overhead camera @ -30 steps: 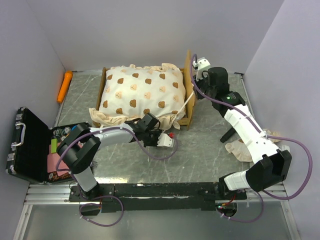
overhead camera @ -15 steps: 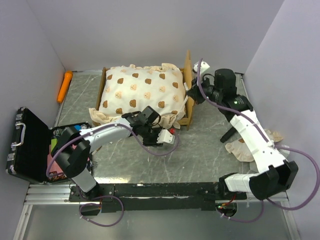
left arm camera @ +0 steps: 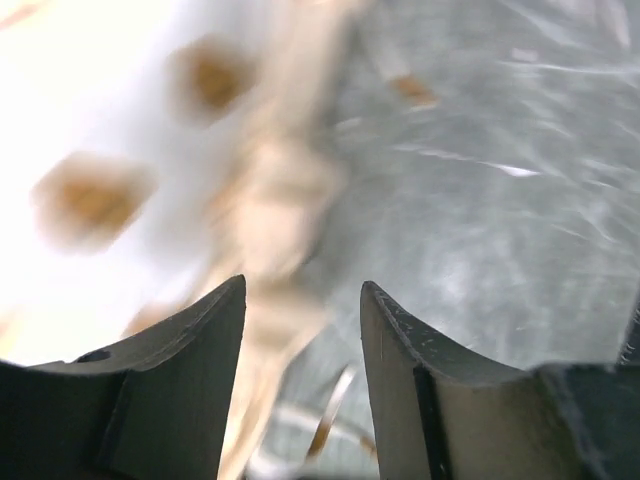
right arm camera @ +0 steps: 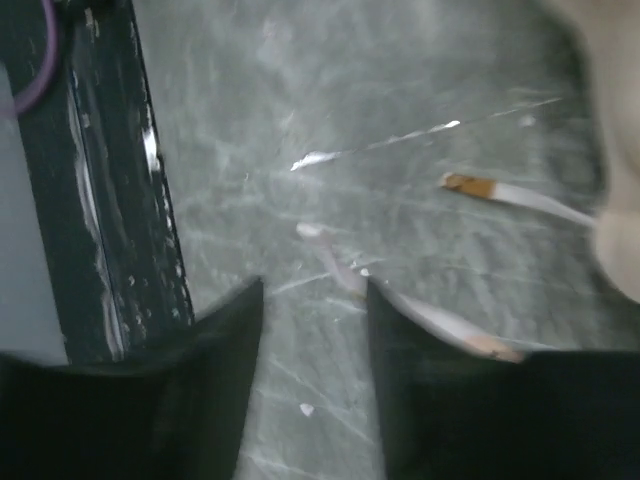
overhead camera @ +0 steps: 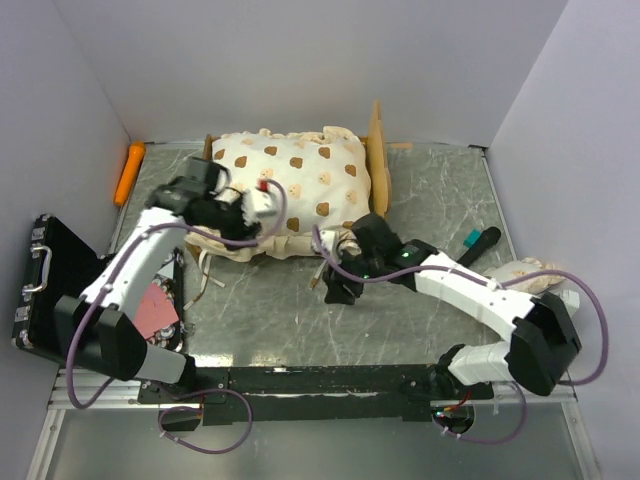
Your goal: Set up the pet bed
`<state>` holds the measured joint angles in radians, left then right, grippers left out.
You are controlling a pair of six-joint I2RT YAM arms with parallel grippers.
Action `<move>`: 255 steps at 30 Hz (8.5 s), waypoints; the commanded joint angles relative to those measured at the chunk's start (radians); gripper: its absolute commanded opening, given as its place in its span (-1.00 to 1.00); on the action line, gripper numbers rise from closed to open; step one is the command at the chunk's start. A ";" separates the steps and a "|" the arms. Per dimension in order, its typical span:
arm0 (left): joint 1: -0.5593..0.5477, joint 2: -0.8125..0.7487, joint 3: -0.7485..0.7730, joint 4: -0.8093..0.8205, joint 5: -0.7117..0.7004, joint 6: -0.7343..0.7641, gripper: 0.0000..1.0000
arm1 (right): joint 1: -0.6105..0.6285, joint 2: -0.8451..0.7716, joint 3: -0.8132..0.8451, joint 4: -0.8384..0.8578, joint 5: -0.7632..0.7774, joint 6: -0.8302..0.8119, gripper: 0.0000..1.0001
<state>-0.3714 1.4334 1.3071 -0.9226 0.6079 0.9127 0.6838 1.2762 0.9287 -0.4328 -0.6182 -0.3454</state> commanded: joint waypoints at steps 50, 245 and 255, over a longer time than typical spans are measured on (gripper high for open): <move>0.397 -0.114 -0.083 0.281 0.228 -0.293 0.10 | -0.980 -0.248 -0.404 -0.051 1.189 1.310 0.41; 0.494 -0.514 -0.566 0.600 -0.155 -0.492 0.29 | -0.633 -0.409 -0.393 0.547 0.703 0.519 0.99; 0.562 -0.562 -1.061 1.702 -0.290 -1.038 0.93 | -0.633 -0.287 -0.801 1.296 0.729 0.470 0.98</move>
<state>0.1864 0.8581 0.4213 0.1951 0.4129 0.1825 0.0544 0.9257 0.1738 0.4480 0.1295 0.1623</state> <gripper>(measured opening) 0.965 0.992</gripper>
